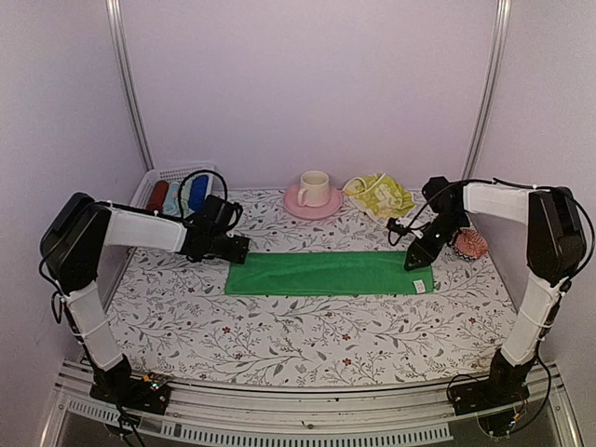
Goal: Roll the towels
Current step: Smooth out the towel at the center of the board.
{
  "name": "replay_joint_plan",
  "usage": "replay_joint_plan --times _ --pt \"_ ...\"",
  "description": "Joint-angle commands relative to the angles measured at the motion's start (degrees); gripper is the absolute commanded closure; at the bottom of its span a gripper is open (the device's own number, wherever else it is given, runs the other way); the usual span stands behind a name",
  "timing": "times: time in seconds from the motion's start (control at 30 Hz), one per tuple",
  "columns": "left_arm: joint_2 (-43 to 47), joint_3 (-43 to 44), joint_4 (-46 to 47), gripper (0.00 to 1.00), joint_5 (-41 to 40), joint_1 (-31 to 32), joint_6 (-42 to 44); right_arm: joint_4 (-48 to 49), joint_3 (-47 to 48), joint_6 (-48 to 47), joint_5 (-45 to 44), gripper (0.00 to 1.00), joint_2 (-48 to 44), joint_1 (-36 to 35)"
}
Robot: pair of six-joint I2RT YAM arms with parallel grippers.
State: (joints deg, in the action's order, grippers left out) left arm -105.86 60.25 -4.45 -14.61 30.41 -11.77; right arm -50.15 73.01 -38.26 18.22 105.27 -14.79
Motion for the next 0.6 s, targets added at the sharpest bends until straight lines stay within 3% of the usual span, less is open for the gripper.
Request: replay_joint_plan --times 0.0,0.23,0.57 --pt "4.82 1.50 1.18 0.25 1.00 3.88 1.80 -3.93 14.39 3.56 6.86 0.66 -2.13 -2.56" --pt "2.11 5.30 5.01 0.33 9.81 12.28 5.68 -2.41 32.39 9.47 9.73 0.87 10.25 -7.02" --pt "-12.28 16.11 3.45 0.36 13.48 17.56 2.56 2.43 41.37 13.02 15.04 0.95 23.40 -11.70"
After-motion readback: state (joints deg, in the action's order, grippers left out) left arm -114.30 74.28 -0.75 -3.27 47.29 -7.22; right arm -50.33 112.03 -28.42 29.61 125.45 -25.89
